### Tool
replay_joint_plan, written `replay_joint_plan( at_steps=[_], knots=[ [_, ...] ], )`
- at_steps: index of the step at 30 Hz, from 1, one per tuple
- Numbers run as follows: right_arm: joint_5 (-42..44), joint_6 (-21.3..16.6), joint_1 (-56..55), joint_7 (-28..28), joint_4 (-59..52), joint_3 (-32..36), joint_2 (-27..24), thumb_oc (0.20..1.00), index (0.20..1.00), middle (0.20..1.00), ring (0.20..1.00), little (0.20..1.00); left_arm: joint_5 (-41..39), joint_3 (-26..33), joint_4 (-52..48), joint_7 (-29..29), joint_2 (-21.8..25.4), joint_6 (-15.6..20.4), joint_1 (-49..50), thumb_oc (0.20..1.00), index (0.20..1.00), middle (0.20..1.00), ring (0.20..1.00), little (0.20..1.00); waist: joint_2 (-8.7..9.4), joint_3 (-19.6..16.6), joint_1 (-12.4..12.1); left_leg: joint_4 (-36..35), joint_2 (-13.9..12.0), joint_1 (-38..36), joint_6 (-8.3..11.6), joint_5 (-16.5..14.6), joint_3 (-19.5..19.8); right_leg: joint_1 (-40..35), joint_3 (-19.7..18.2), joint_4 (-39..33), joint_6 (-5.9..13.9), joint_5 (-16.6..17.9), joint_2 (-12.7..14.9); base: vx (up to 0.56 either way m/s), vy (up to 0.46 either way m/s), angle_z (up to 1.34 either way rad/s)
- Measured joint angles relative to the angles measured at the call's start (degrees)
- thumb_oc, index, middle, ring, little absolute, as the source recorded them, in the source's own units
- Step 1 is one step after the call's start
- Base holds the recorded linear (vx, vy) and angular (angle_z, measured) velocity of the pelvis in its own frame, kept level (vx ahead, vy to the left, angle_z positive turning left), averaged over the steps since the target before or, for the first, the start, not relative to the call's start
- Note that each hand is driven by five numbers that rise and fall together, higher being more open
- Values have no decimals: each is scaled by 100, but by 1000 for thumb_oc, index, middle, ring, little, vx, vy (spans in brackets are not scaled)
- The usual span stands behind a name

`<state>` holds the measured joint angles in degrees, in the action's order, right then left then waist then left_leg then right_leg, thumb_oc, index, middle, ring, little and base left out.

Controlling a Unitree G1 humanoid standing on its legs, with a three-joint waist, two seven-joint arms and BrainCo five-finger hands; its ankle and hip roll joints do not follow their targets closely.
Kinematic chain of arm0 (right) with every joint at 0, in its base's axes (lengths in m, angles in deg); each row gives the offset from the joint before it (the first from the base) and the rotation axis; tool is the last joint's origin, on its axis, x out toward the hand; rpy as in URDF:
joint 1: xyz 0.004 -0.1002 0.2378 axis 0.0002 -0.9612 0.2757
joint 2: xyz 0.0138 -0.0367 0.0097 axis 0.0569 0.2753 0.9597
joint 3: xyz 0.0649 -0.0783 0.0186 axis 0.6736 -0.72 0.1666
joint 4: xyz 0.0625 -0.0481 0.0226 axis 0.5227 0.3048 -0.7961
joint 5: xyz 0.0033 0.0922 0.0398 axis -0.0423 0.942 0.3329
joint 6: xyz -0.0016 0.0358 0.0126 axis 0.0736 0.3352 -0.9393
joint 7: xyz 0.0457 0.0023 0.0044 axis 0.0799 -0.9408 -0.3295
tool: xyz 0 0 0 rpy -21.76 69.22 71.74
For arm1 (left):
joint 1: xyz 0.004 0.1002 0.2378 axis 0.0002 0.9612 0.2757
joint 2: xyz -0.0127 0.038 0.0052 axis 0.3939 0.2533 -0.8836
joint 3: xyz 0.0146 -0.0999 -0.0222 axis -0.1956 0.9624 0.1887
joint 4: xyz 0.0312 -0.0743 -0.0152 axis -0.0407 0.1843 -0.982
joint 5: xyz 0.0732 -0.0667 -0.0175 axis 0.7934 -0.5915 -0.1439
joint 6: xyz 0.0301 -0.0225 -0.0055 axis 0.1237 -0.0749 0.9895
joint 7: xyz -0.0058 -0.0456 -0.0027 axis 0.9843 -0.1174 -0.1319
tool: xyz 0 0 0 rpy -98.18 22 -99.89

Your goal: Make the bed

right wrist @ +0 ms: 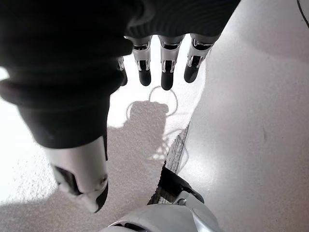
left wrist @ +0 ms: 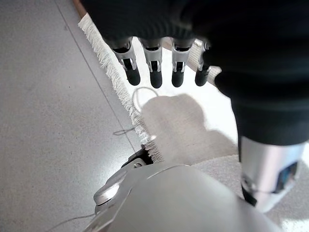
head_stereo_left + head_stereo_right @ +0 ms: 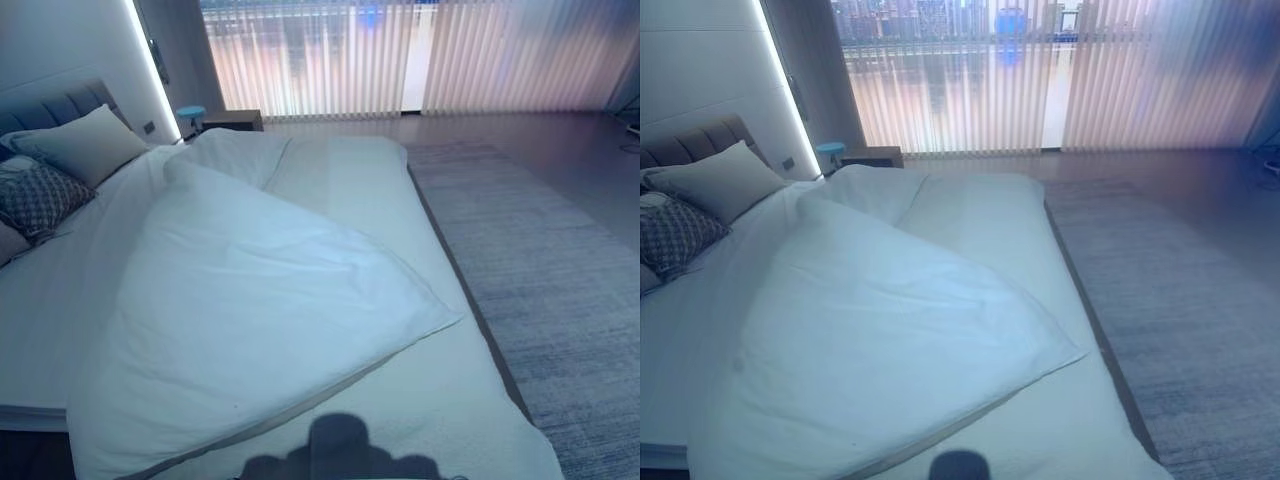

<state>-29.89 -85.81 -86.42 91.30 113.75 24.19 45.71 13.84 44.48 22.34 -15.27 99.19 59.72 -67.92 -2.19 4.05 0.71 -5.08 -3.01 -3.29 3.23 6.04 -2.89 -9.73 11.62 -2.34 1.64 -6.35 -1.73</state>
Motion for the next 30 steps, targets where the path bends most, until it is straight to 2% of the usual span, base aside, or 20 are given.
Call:
replay_joint_plan(
  at_steps=[5,10,17,21,24,30],
  knots=[
    [0,0,-1,2,-5,-1,0,1000,1000,1000,1000,1000,-9,47,4,1,-3,-4,8,1000,1000,1000,1000,1000,4,1,1,-30,-33,37,57,-48,2,5,2,-30,0,-1,-31,36,-2,1],
    [257,0,4,14,-49,18,1,1000,1000,1000,1000,1000,-70,105,3,11,-10,-4,15,1000,1000,1000,1000,1000,10,-5,0,-21,-33,105,29,-15,1,78,11,-96,-42,45,-39,36,0,0],
    [1347,-76,198,224,-828,259,22,1000,1000,1000,1000,1000,-589,349,-59,261,-29,-1,-62,1000,1000,1000,1000,1000,-6,48,16,3,-49,377,42,50,12,384,6,-83,-48,67,-55,-55,3,0],
    [1971,-183,775,456,-1054,319,17,1000,1000,1000,1000,1000,-965,317,-227,479,-55,11,-352,1000,1000,1000,1000,1000,-144,349,4,5,-78,751,34,208,74,694,100,-97,-39,204,-94,-87,10,11],
    [2287,-279,1384,709,-1456,322,-55,1000,1000,1000,1000,1000,-1192,214,-426,661,-68,53,-715,1000,1000,1000,1000,1000,-270,752,-23,7,-107,1068,51,352,156,960,179,-137,-53,340,-140,-44,5,11],
    [3210,-537,2075,1075,-1697,357,68,1000,1000,1000,1000,1000,-1439,58,-484,842,-98,126,-832,1000,1000,1000,1000,1000,-329,951,-21,8,-92,1382,45,405,203,1214,256,-196,-48,402,-140,15,12,6]
  ],
)
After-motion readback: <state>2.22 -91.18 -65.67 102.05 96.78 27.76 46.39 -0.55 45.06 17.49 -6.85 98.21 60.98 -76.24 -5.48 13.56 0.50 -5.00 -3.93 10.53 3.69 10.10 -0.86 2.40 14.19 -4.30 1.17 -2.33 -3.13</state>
